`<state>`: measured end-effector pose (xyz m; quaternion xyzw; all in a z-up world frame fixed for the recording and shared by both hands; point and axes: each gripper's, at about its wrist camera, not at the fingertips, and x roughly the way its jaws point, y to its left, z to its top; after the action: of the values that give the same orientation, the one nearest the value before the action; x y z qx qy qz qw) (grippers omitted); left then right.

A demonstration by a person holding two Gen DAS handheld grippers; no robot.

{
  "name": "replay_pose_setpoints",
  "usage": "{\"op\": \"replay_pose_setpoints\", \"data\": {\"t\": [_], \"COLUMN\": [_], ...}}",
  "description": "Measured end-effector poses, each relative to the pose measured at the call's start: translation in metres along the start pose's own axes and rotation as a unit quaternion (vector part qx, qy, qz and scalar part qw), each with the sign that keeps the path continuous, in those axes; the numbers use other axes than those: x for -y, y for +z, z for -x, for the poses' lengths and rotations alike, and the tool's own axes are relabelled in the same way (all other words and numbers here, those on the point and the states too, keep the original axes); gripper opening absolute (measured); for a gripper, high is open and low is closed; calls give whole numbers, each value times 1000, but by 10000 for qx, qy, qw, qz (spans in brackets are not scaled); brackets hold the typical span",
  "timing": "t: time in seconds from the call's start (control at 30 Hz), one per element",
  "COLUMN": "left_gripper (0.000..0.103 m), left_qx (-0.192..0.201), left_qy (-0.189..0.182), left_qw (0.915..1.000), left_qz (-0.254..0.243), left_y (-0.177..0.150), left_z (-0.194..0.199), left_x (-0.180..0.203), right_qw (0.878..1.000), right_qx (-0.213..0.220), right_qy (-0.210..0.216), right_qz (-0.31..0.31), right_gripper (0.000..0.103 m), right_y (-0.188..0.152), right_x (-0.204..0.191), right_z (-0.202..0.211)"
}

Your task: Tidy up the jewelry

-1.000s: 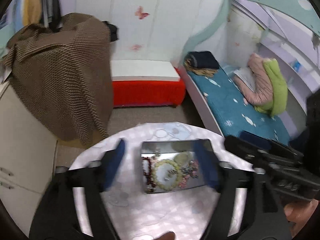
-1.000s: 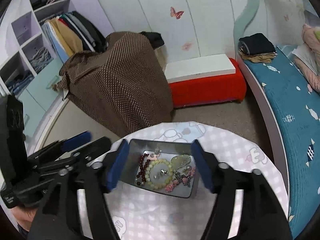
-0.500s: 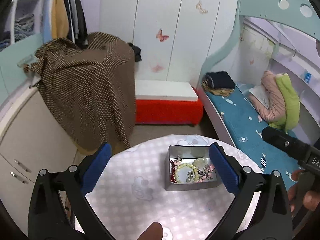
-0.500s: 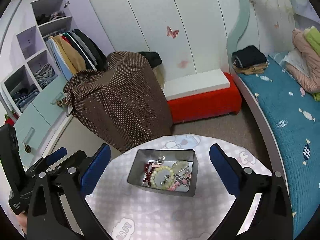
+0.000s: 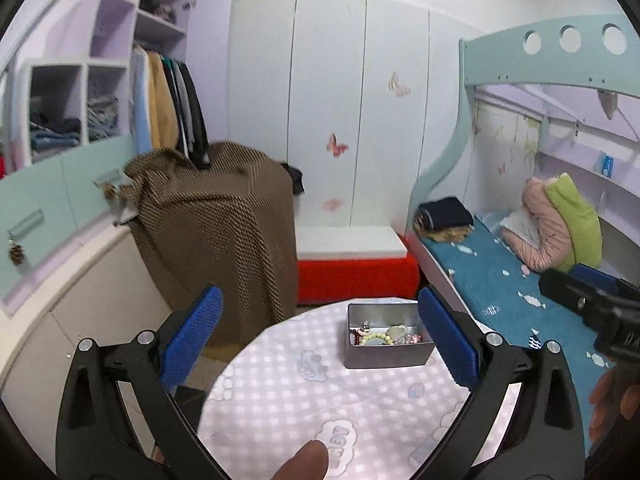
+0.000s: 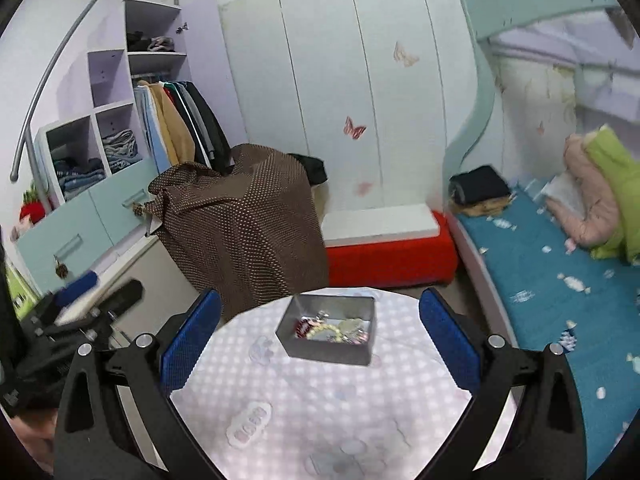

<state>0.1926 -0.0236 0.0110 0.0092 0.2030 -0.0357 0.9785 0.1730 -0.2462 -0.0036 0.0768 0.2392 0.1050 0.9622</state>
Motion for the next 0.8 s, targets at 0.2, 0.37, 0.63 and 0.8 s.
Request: {"op": "replay_pose_setpoints", "data": {"t": [0.2, 0.37, 0.63, 0.8], "left_gripper": [98, 98, 98, 98], "left_qx": [384, 554, 756, 566], "left_qy": [217, 375, 409, 422], "left_qw": [9990, 9977, 9961, 9974], "left_qz": [110, 112, 195, 155], "left_y": [-20, -37, -61, -80], "left_z": [67, 116, 165, 169], "left_x": [-2, -2, -8, -8], "right_qw": [9986, 9965, 9933, 9936], "right_qx": [214, 416, 706, 632], "right_qy": [-386, -647, -831, -846], "right_qz": [282, 316, 383, 411], "right_gripper": [95, 95, 95, 95], "right_y": [-34, -62, -92, -106], "right_x": [-19, -33, -48, -52], "right_z": [50, 84, 116, 116]}}
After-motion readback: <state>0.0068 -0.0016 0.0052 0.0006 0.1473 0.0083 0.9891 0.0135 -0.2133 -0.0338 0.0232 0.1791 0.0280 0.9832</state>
